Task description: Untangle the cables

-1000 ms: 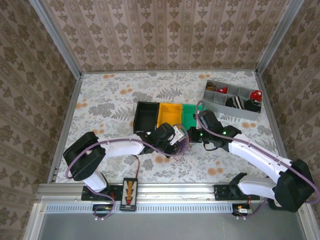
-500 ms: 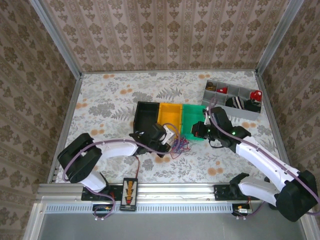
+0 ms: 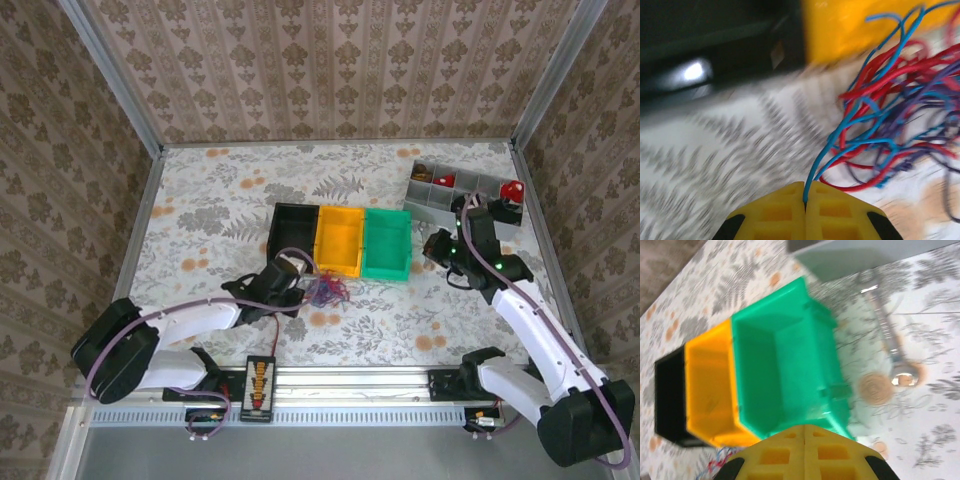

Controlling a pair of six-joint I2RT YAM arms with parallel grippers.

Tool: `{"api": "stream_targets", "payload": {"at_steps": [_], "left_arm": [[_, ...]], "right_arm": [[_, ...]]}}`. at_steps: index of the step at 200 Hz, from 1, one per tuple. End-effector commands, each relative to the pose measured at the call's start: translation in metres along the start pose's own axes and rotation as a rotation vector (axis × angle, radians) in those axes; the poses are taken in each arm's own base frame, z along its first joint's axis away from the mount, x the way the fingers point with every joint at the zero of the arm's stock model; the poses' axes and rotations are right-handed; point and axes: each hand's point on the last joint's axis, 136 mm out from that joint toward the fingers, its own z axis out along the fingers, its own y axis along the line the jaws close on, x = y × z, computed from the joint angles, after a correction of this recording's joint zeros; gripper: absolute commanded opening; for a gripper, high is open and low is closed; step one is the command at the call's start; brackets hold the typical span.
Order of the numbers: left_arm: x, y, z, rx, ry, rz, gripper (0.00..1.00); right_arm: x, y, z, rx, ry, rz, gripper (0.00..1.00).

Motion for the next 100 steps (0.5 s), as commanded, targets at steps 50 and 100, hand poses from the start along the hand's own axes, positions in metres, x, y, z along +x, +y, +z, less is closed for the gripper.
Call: {"api": "stream_targets", "payload": {"at_steps": [50, 100], "left_arm": [[0.019, 0.014, -0.007, -0.032, 0.007, -0.058, 0.0], [0.015, 0.003, 0.0, -0.005, 0.034, -0.017, 0.0]], "right_arm": [[-0.007, 0.02, -0.006, -0.063, 0.048, -0.081, 0.0], [0.108, 0.087, 0.025, -0.244, 0.341, -0.344, 0.42]]}}
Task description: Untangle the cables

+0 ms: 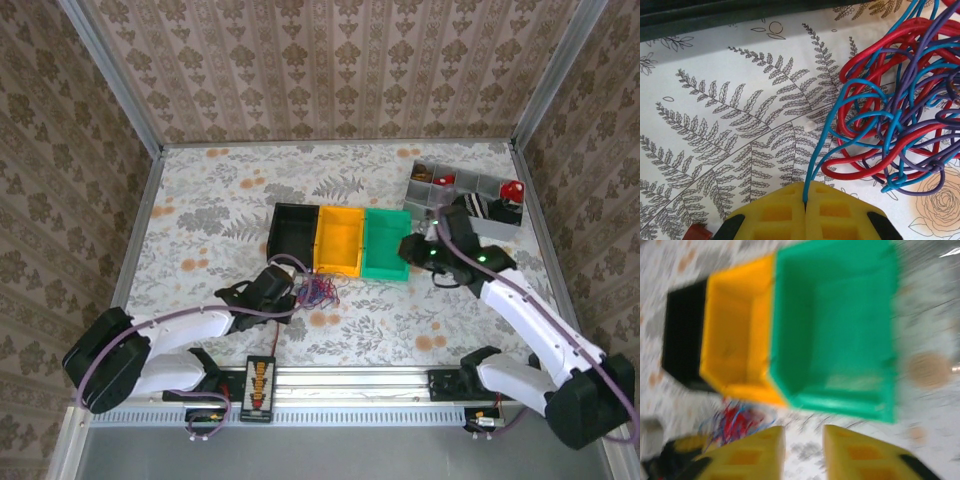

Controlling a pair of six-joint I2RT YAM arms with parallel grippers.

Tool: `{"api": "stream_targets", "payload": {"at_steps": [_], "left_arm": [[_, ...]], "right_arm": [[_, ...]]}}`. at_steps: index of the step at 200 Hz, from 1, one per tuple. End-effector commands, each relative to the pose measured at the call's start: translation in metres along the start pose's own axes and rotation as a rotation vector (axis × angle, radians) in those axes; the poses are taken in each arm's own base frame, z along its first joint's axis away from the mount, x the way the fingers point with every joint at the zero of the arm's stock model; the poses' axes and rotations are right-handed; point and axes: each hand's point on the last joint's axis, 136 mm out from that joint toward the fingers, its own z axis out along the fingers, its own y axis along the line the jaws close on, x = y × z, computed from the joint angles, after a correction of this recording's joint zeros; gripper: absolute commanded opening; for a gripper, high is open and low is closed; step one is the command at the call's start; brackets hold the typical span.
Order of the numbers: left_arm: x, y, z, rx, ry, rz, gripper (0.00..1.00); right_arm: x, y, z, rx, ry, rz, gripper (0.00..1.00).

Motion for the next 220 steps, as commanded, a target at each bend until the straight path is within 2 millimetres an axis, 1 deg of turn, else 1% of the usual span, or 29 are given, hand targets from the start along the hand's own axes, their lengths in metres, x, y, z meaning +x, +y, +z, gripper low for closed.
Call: {"api": "stream_targets", "payload": {"at_steps": [1, 20, 33, 46, 51, 66, 79, 104, 147, 171, 197, 220], "left_arm": [[-0.004, -0.009, 0.002, 0.025, 0.014, 0.026, 0.0], [-0.003, -0.011, 0.001, 0.022, 0.01, 0.039, 0.0], [-0.002, -0.008, 0.001, 0.008, 0.012, 0.039, 0.0], [-0.001, -0.008, 0.001, 0.007, 0.014, 0.041, 0.0], [-0.001, -0.008, 0.001, 0.007, 0.013, 0.042, 0.0], [-0.001, -0.008, 0.002, 0.005, 0.012, 0.045, 0.0], [-0.002, -0.009, 0.003, 0.007, 0.012, 0.046, 0.0], [-0.002, -0.011, 0.004, 0.013, 0.015, 0.055, 0.0], [-0.002, -0.013, 0.001, 0.018, 0.009, 0.063, 0.0], [-0.001, -0.014, 0.0, 0.024, 0.011, 0.064, 0.0], [0.0, -0.016, 0.0, 0.025, 0.011, 0.073, 0.0], [0.0, -0.015, 0.0, 0.021, 0.009, 0.076, 0.0]], "right_arm": [[0.034, 0.033, 0.026, -0.097, 0.115, -0.084, 0.42], [0.056, 0.045, 0.051, -0.108, 0.186, -0.099, 0.44], [0.067, 0.045, 0.067, -0.084, 0.231, -0.113, 0.44], [0.071, 0.047, 0.075, -0.084, 0.263, -0.117, 0.44], [0.074, 0.043, 0.084, -0.069, 0.288, -0.117, 0.44], [0.079, 0.046, 0.095, -0.075, 0.324, -0.127, 0.44], [0.083, 0.044, 0.104, -0.059, 0.352, -0.124, 0.45], [0.09, 0.04, 0.117, -0.054, 0.375, -0.124, 0.45], [0.09, 0.04, 0.135, -0.053, 0.375, -0.121, 0.46], [0.094, 0.04, 0.147, -0.047, 0.39, -0.11, 0.46], [0.1, 0.035, 0.156, 0.001, 0.394, -0.121, 0.46], [0.105, 0.026, 0.158, 0.089, 0.39, -0.18, 0.44]]}}
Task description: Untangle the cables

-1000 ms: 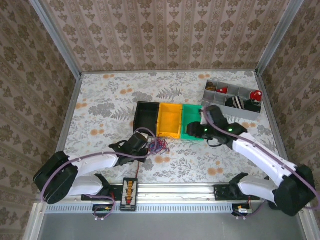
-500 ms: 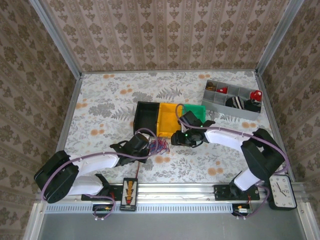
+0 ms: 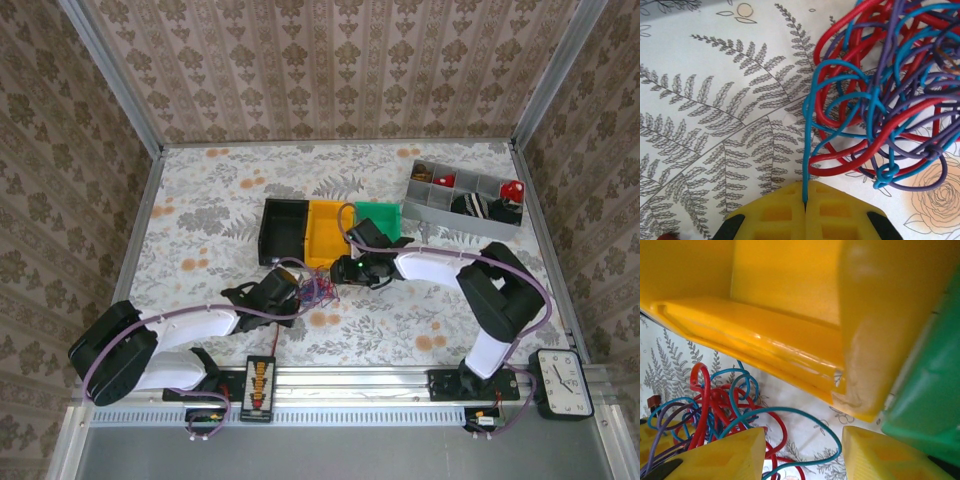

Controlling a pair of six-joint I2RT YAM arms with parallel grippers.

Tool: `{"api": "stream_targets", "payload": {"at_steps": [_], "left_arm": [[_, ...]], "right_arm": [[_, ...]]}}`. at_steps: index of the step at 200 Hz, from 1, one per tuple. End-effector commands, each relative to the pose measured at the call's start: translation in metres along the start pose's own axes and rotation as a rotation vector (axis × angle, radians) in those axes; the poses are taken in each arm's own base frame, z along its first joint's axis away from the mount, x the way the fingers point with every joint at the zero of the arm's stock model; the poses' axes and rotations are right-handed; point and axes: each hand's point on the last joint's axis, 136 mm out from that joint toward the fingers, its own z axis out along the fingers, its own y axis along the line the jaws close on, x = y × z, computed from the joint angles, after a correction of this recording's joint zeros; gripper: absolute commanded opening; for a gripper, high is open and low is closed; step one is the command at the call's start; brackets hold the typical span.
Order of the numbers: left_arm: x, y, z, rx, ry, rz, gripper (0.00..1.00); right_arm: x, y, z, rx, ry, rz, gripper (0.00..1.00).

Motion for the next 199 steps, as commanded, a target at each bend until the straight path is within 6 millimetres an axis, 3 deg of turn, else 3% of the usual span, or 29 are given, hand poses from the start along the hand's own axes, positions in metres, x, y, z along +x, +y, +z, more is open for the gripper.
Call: {"api": "stream_targets", "payload": {"at_steps": [1, 65, 117, 161, 173, 199], "left_arm": [[-0.007, -0.004, -0.004, 0.006, -0.015, 0.027, 0.0], [-0.008, -0.002, -0.004, -0.01, -0.017, 0.025, 0.0], [-0.008, -0.001, -0.003, -0.016, -0.016, 0.023, 0.0], [-0.009, 0.0, -0.004, -0.023, -0.022, 0.021, 0.0], [-0.008, 0.001, -0.003, -0.024, -0.022, 0.019, 0.0], [-0.008, 0.0, -0.003, -0.02, -0.02, 0.019, 0.0]], "right_arm": [[0.019, -0.015, 0.011, 0.119, 0.057, -0.022, 0.44], [0.026, -0.057, -0.001, 0.399, 0.001, -0.024, 0.4], [0.028, -0.065, -0.002, 0.451, -0.002, -0.038, 0.4], [0.032, -0.076, -0.011, 0.498, -0.03, -0.03, 0.05], [0.03, -0.076, -0.018, 0.49, -0.057, -0.024, 0.0], [0.029, -0.078, -0.039, 0.493, -0.117, -0.022, 0.0]]}}
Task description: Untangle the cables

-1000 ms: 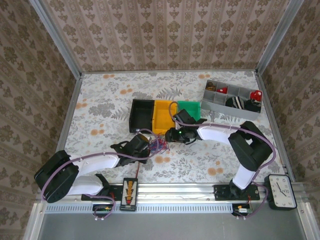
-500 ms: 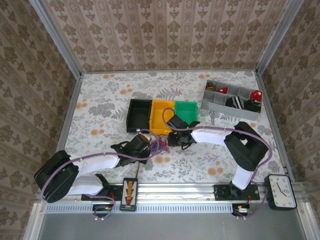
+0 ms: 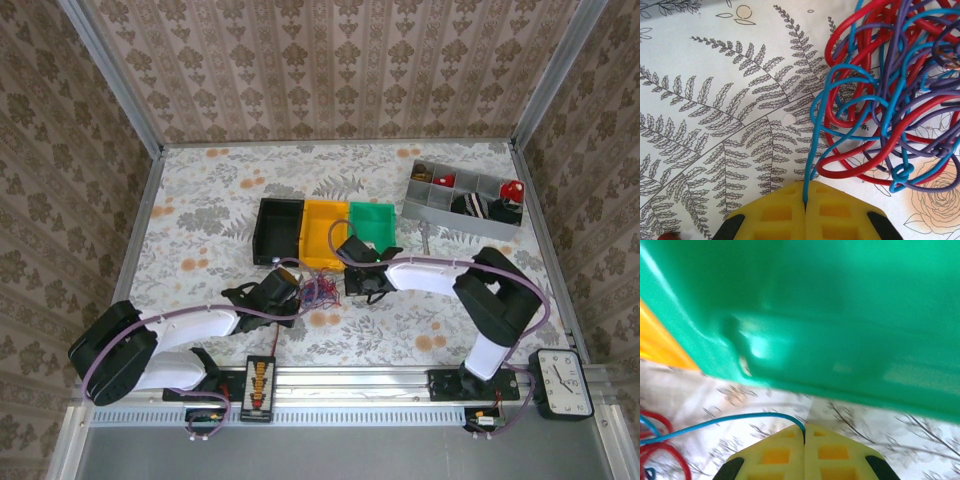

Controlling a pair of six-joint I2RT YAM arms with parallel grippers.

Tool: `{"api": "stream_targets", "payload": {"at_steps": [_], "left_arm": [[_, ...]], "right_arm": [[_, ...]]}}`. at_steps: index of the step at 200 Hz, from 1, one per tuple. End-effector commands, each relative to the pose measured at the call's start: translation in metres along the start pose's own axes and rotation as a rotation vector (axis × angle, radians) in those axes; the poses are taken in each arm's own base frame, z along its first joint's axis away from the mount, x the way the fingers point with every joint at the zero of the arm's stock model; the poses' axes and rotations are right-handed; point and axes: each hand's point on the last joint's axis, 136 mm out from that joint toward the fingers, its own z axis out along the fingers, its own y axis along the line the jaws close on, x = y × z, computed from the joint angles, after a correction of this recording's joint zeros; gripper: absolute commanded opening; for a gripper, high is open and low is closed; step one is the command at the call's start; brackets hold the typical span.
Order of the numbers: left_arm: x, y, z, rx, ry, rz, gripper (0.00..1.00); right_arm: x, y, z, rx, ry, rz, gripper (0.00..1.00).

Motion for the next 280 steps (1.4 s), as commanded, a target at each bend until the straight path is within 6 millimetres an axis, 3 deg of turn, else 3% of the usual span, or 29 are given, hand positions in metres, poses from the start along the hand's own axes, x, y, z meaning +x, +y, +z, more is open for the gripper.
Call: {"api": "stream_targets", "payload": {"at_steps": [1, 61, 86, 91, 101, 108, 114, 124, 141, 163, 200, 215, 245, 257, 280], "left_arm": [[-0.007, -0.001, -0.003, -0.007, -0.014, 0.015, 0.0], [-0.008, 0.001, -0.001, -0.019, -0.016, 0.014, 0.0], [-0.015, -0.006, -0.003, 0.002, -0.023, 0.034, 0.0], [-0.018, -0.011, -0.005, 0.027, -0.029, 0.048, 0.15], [-0.023, -0.025, -0.009, 0.098, -0.042, 0.088, 0.59], [-0.028, -0.035, -0.013, 0.148, -0.051, 0.114, 0.79], [-0.031, -0.043, -0.016, 0.185, -0.06, 0.135, 0.9], [-0.036, -0.057, -0.022, 0.252, -0.063, 0.169, 0.95], [-0.042, -0.074, -0.028, 0.32, -0.055, 0.221, 0.93], [-0.05, -0.098, -0.032, 0.355, -0.042, 0.299, 0.69], [-0.057, -0.135, -0.017, 0.379, -0.01, 0.42, 0.68], [-0.059, -0.134, -0.003, 0.327, 0.006, 0.441, 0.67], [-0.057, -0.132, 0.017, 0.288, 0.033, 0.448, 0.53], [-0.056, -0.13, 0.024, 0.273, 0.038, 0.446, 0.5], [-0.053, -0.117, 0.039, 0.199, 0.056, 0.442, 0.28]], "right_arm": [[0.009, -0.032, -0.016, 0.099, -0.019, 0.014, 0.0], [0.009, -0.076, -0.051, 0.194, -0.131, 0.078, 0.0], [0.002, -0.066, -0.064, 0.108, -0.17, 0.05, 0.0], [0.001, -0.062, -0.064, 0.081, -0.168, 0.04, 0.0], [0.003, -0.053, -0.063, 0.038, -0.155, 0.018, 0.0], [0.004, -0.048, -0.061, 0.013, -0.143, 0.006, 0.0], [0.005, -0.044, -0.06, -0.003, -0.133, 0.001, 0.0], [0.006, -0.04, -0.058, -0.021, -0.122, 0.001, 0.0], [0.007, -0.033, -0.056, -0.052, -0.108, 0.002, 0.0], [0.006, -0.027, -0.054, -0.074, -0.095, 0.015, 0.0], [0.006, -0.023, -0.05, -0.074, -0.075, 0.024, 0.0], [0.008, -0.024, -0.047, -0.072, -0.063, 0.03, 0.0], [0.007, -0.027, -0.047, -0.084, -0.054, 0.062, 0.0], [0.001, -0.027, -0.057, -0.107, -0.082, 0.078, 0.0], [-0.003, -0.035, -0.063, -0.113, -0.092, 0.11, 0.0]]}}
